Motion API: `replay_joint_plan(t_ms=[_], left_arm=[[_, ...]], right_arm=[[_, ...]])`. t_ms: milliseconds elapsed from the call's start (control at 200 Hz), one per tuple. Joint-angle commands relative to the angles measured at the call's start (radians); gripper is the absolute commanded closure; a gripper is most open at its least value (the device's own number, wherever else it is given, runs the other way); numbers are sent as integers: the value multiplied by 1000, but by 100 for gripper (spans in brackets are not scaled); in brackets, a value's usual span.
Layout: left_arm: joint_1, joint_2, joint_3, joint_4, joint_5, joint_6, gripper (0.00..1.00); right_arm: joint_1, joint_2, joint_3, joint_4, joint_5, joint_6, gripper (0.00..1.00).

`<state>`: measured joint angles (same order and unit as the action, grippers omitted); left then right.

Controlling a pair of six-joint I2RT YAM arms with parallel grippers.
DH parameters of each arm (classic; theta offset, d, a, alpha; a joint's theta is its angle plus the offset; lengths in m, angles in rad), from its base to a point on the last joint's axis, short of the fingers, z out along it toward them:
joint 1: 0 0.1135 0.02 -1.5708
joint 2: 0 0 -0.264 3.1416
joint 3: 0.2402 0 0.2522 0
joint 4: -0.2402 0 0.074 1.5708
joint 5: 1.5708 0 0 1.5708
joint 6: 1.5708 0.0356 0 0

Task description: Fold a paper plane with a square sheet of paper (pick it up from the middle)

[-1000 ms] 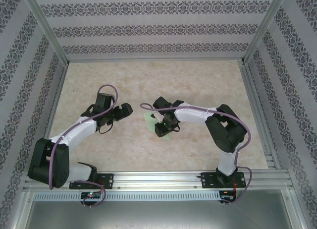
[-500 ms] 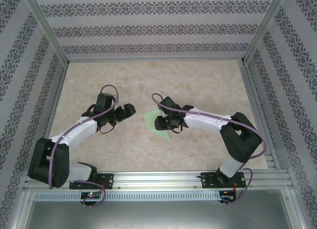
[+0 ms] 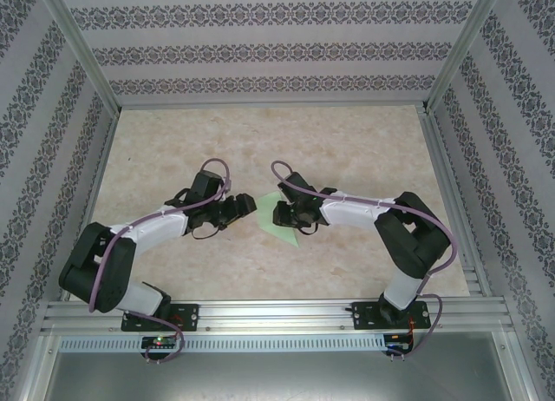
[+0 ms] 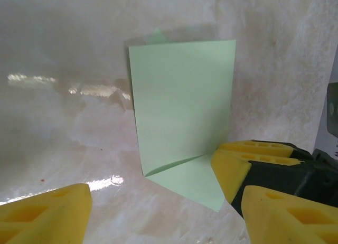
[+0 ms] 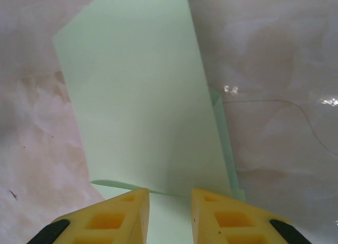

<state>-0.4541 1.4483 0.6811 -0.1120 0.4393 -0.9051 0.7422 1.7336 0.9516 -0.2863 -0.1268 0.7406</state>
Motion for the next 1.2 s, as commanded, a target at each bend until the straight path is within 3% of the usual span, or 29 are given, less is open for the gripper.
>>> replay_joint_plan(t_ms=[0,679,1024,1199], left_arm=[[-13,25,-16,85,19,-51,27],[-136,159,20,178,52,-138,42],[-150,234,66,226,60,-131,57],[-149,246,77,235,51,-121,67]], right_arm=[[-18,17,-31,65,-21,16,73],[-113,24,-183,269,-175,84,74],[-129,20,-199,294,-201,87,74],[-136,-1,-208,325,-215,74,70]])
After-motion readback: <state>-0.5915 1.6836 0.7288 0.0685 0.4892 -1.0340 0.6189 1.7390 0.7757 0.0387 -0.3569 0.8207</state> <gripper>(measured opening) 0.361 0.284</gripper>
